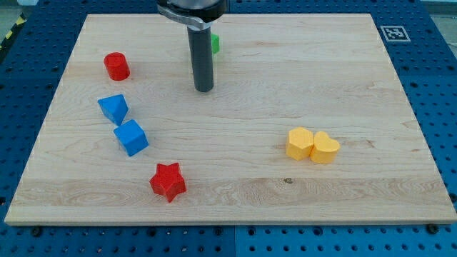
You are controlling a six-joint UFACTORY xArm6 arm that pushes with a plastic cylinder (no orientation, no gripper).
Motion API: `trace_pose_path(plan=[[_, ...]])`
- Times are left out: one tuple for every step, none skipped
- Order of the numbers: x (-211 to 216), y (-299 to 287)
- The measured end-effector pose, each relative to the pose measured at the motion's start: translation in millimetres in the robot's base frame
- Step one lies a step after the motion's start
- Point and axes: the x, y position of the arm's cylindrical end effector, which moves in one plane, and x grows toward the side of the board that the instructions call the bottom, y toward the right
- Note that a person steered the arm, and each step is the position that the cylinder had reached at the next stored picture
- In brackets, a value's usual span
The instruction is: Move the blue cube along with blue triangle to the left a bit
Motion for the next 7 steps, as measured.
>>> trace_pose_path(plan=[[0, -2], [6, -28], [10, -50], [48, -19], [82, -4], [54, -58], [61, -41]])
